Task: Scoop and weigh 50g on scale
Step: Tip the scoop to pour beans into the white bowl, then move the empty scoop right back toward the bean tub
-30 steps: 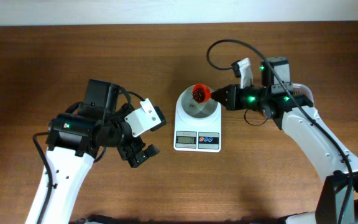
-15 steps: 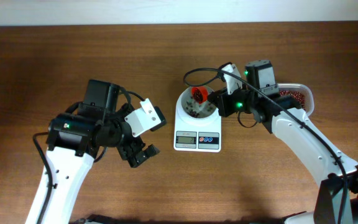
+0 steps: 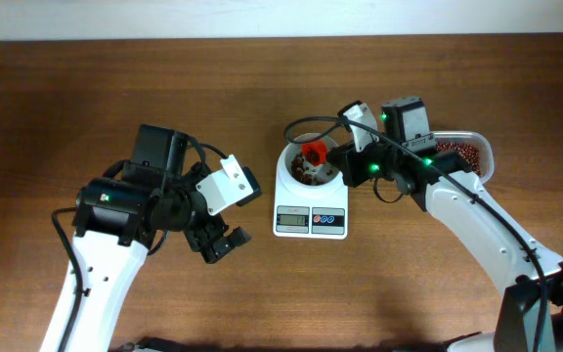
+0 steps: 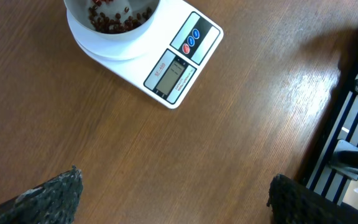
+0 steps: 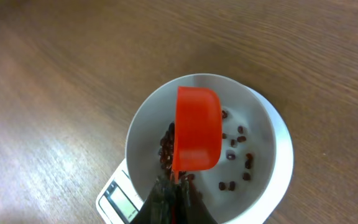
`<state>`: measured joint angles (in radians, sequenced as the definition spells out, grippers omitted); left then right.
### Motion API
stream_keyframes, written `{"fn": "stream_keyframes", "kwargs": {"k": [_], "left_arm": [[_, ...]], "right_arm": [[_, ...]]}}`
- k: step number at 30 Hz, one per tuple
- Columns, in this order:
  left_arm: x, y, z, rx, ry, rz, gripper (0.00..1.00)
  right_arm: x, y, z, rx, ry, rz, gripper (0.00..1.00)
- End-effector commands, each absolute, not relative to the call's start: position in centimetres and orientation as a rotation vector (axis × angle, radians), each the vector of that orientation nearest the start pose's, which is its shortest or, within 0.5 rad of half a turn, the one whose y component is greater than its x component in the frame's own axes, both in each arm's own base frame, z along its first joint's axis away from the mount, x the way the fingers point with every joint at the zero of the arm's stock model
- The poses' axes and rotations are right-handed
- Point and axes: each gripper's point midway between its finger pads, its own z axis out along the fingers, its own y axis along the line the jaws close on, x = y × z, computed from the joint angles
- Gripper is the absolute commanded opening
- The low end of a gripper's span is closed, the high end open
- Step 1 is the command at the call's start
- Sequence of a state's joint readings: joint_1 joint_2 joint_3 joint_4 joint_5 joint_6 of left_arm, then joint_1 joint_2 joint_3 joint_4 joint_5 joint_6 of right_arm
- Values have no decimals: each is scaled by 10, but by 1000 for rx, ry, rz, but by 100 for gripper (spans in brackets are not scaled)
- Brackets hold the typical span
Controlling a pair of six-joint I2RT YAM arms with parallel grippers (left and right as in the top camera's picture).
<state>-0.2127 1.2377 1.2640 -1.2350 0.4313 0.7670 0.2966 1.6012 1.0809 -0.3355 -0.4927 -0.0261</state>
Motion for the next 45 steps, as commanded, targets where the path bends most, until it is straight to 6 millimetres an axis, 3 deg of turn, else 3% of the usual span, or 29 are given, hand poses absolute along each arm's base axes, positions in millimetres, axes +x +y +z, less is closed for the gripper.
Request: {"fn": "stream_keyframes", "kwargs": {"k": [1,2,4,5,6,7,9,10,12,14,15,16,18,19,20,21,22,23,24,25,26,28,30,31,33,35,37,39,45], "left_arm": [[239,-127,221,1350,2251,-432,99],[239,-127,221,1350,2251,-432,99],[239,-127,221,1350,2251,-432,99],[239,-127,221,1350,2251,-432,99],[239,-127,221,1350,2251,-432,99],[239,-127,221,1350,2251,-432,99],[239,-127,221,1350,2251,-432,99],[239,-127,221,1350,2251,-432,99],[239,-127,221,1350,2251,-432,99],[239,-127,221,1350,2251,-432,99],[239,-127,221,1350,2251,-432,99],[239,-127,221,1350,2251,-432,99],[239,-127,221,1350,2251,-432,99],[239,-127,221,1350,2251,-432,99],[239,-127,221,1350,2251,-432,99],[239,-127,221,1350,2251,-432,99],[239,-127,221,1350,2251,-432,99],[239,-127,221,1350,2251,-432,99],[239,-127,221,1350,2251,-432,99],[239,-127,221,1350,2251,-432,99],[239,-127,221,1350,2251,-432,99],[239,-127,221,1350,2251,-432,99],[239,-127,221,1350,2251,-432,99],[239,-127,221,1350,2251,-432,99],[239,-127,221,1350,2251,-432,99],[239,-127,221,1350,2251,-432,99],[239,-127,221,1350,2251,-432,99],[239,-127,221,1350,2251,-432,99],[239,-127,221,1350,2251,-432,99]], "right_arm": [[369,210,158,-732,2240,759,4],[379,200,153,-605,2297,697,4],[371,206,155,-719,2256,727,4],[382,192,149,-553,2330,640,4],[379,194,149,-607,2317,651,4],[364,212,158,-800,2215,759,4],[387,182,145,-490,2361,569,4],[366,210,158,-778,2227,739,4],[389,180,148,-492,2347,533,4],[374,203,156,-716,2255,661,4],[385,187,150,-554,2329,570,4],[376,198,152,-671,2287,619,4],[379,193,150,-600,2322,586,4],[369,207,156,-747,2253,671,4],[369,210,158,-761,2235,685,4],[381,193,152,-592,2314,591,4],[362,216,161,-831,2204,719,4],[361,218,161,-855,2190,722,4],[380,193,151,-615,2312,564,4],[377,195,150,-657,2305,565,4],[362,213,159,-835,2215,682,4],[384,183,148,-548,2344,498,4],[365,211,159,-798,2229,652,4],[379,194,154,-621,2306,556,5],[375,201,160,-682,2270,592,4],[382,197,169,-543,2295,640,4],[386,198,205,-431,2249,807,4],[386,185,224,-324,2237,837,4],[348,122,236,-28,2369,862,4]]}}
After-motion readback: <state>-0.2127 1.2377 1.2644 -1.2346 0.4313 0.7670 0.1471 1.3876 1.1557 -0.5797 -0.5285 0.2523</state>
